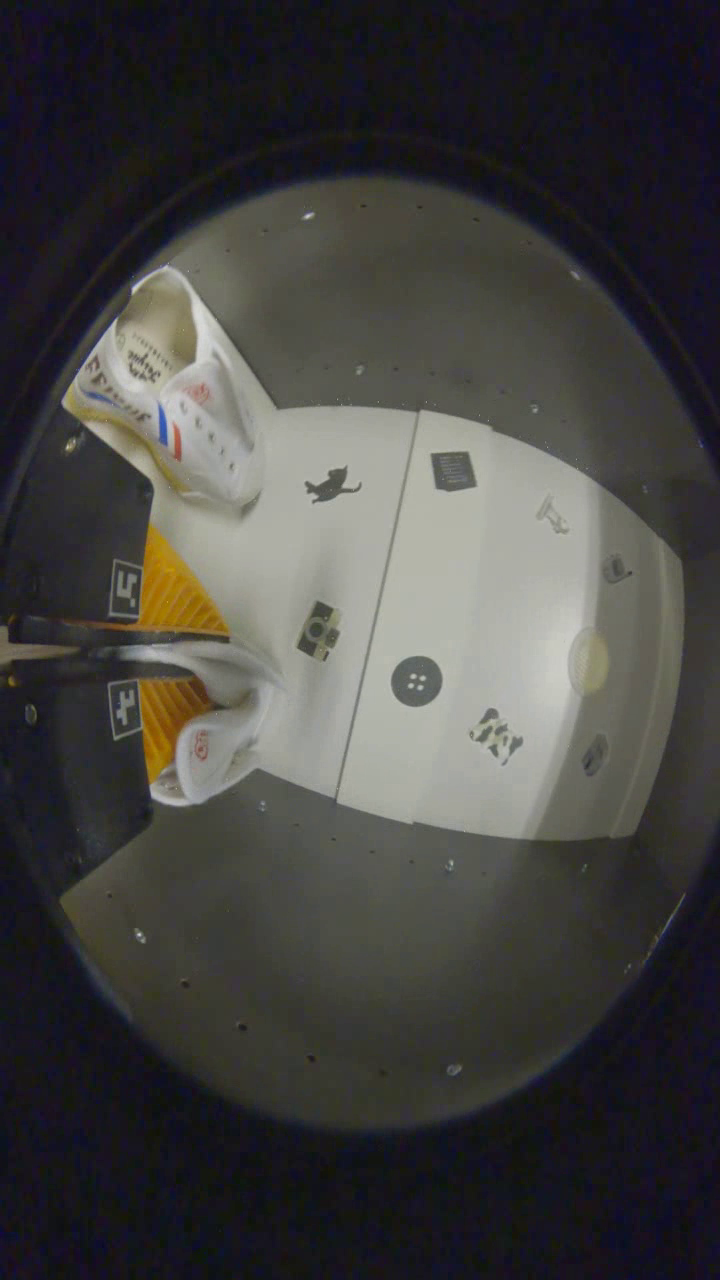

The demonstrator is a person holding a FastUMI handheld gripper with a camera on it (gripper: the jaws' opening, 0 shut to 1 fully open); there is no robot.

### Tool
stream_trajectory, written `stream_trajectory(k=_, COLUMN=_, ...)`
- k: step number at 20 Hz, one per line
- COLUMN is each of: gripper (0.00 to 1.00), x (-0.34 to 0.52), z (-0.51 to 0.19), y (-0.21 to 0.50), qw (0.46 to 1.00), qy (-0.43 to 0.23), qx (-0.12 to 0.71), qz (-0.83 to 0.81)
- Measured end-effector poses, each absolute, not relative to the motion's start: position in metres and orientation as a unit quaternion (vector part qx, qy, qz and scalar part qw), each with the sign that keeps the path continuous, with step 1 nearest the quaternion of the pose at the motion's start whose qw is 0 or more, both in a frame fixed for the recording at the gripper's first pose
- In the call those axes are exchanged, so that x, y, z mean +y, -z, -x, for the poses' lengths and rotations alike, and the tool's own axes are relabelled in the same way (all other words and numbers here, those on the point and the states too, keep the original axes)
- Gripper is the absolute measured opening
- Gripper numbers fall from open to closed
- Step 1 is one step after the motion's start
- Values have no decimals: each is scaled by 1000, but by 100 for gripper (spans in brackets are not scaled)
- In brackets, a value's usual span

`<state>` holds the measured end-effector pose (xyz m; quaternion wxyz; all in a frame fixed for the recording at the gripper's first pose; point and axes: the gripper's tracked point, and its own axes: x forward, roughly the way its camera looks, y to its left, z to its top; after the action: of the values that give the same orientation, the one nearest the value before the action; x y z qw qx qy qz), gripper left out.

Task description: Open the shoe cabinet door, grab the shoes and put them into the shoe cabinet, then close the shoe cabinet door.

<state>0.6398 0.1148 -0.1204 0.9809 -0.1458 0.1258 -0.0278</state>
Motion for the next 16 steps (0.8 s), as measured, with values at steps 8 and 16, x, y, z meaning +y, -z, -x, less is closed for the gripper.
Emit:
stream_trajectory(k=8, gripper=23, x=128, z=-638, y=146, qw=980, qy=21, qx=169, qz=105)
stream_trajectory(k=16, gripper=81, x=150, z=-582, y=102, qw=984, qy=-4, qx=132, qz=120)
